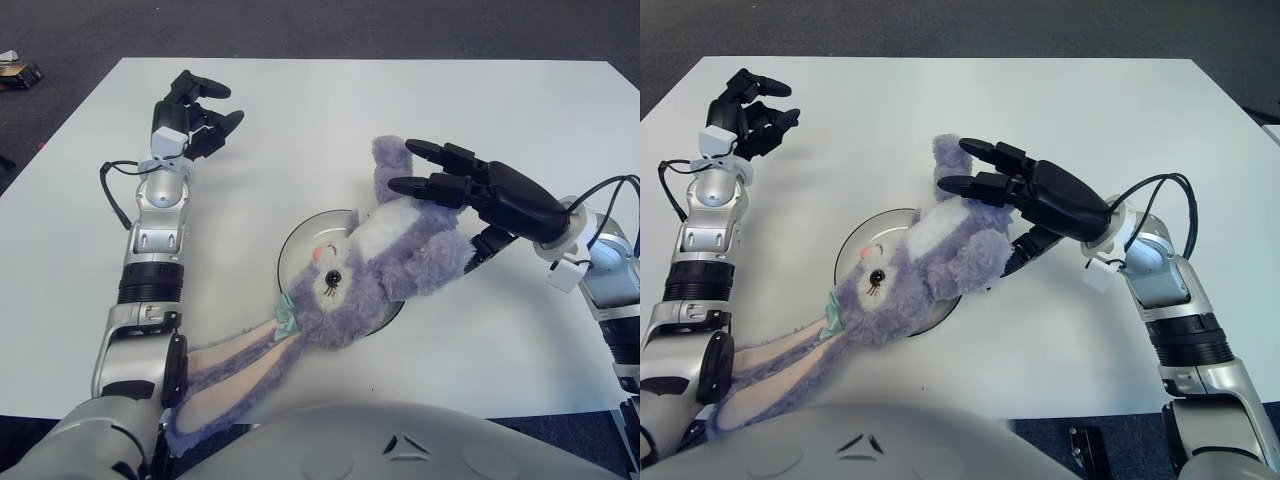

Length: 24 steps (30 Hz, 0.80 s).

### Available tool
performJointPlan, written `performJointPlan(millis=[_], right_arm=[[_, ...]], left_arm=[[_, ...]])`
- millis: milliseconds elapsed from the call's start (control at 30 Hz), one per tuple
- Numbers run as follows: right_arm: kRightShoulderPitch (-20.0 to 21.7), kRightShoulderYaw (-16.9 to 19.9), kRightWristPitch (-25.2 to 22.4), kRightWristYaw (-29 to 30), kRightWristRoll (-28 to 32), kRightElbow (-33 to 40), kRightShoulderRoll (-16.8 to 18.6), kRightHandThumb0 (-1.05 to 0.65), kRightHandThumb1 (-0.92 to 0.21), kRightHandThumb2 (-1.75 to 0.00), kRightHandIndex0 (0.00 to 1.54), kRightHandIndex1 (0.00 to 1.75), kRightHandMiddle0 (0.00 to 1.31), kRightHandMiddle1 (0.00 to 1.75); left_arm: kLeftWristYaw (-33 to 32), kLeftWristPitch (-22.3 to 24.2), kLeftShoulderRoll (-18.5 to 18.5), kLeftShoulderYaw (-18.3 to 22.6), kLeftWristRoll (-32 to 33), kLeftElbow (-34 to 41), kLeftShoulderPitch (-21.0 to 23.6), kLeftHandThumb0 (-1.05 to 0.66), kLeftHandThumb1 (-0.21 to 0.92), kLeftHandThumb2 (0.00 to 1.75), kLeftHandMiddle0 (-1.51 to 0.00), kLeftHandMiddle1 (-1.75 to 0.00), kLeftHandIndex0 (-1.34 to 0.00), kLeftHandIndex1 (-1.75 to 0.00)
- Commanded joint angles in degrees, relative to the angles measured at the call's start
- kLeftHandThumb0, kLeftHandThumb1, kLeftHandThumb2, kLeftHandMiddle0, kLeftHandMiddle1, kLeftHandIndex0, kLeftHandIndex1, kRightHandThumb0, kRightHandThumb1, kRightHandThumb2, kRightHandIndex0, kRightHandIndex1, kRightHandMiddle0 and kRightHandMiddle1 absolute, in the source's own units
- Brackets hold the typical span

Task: Put the doll into the plate.

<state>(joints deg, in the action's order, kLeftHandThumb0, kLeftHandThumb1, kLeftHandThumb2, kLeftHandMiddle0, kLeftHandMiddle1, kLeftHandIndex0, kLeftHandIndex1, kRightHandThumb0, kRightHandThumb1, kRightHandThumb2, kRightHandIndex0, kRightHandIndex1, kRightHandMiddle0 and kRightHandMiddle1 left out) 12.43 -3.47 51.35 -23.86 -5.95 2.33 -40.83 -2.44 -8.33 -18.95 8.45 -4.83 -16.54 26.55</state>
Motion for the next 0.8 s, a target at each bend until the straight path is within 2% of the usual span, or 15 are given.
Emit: performJointPlan(millis=[0,133,333,633,667,733,767], right_arm=[[0.6,1.2,-0.3,-0.2,0.9,-0.3,0.1,-0.46,-0.92,-0.12,0.00,0.00,0.32,0.00],[0.6,1.3,-0.3,-0.4,0.9,-0.3,0.2,-0.46,-0.92,-0.12,0.00,0.00,0.32,0.00],[3.3,4.6,-2.2,2.4,0.1,-0.7,2.1,-0.43,-0.92,-0.12,0.00,0.00,0.26,0.00],[3.6,5.0,-2.4,2.5,-0.4,-0.9,2.8,-0.42,-0.92,-0.12,0.00,0.00,0.25,0.01],[4.7,6.0,-3.4,3.9,-1.7,-2.2,3.3,-0.42,-0.92,-0.12,0.00,0.00,0.25,0.01],[7.3,7.2,-4.2,5.6,-2.5,-5.0,4.0,-0.62,-0.92,-0.12,0.00,0.00,0.19,0.00],[8.2,7.5,-4.2,6.0,-2.5,-5.8,4.3,-0.65,-0.92,-0.12,0.00,0.00,0.19,0.00]], left_arm=[[0.4,-0.7,-0.1,-0.3,-0.3,-0.6,-0.4,-0.01,0.92,0.15,-0.73,-1.13,-0.41,-1.38],[0.4,-0.7,-0.1,-0.3,-0.3,-0.6,-0.4,-0.01,0.92,0.15,-0.73,-1.13,-0.41,-1.38],[0.2,-1.4,0.3,-0.9,-0.6,-1.7,0.0,-0.01,0.92,0.15,-0.73,-1.13,-0.41,-1.37],[0.1,-1.6,0.2,-1.0,-0.6,-2.0,0.1,-0.01,0.92,0.15,-0.73,-1.13,-0.41,-1.37],[0.0,-1.7,0.5,-1.3,-0.7,-2.2,0.2,-0.01,0.92,0.15,-0.73,-1.13,-0.41,-1.37],[-0.2,-1.9,0.8,-1.7,-1.0,-2.6,0.4,-0.01,0.92,0.14,-0.74,-1.13,-0.42,-1.36],[-0.2,-1.9,0.9,-1.8,-1.0,-2.7,0.4,-0.01,0.92,0.14,-0.74,-1.13,-0.42,-1.36]])
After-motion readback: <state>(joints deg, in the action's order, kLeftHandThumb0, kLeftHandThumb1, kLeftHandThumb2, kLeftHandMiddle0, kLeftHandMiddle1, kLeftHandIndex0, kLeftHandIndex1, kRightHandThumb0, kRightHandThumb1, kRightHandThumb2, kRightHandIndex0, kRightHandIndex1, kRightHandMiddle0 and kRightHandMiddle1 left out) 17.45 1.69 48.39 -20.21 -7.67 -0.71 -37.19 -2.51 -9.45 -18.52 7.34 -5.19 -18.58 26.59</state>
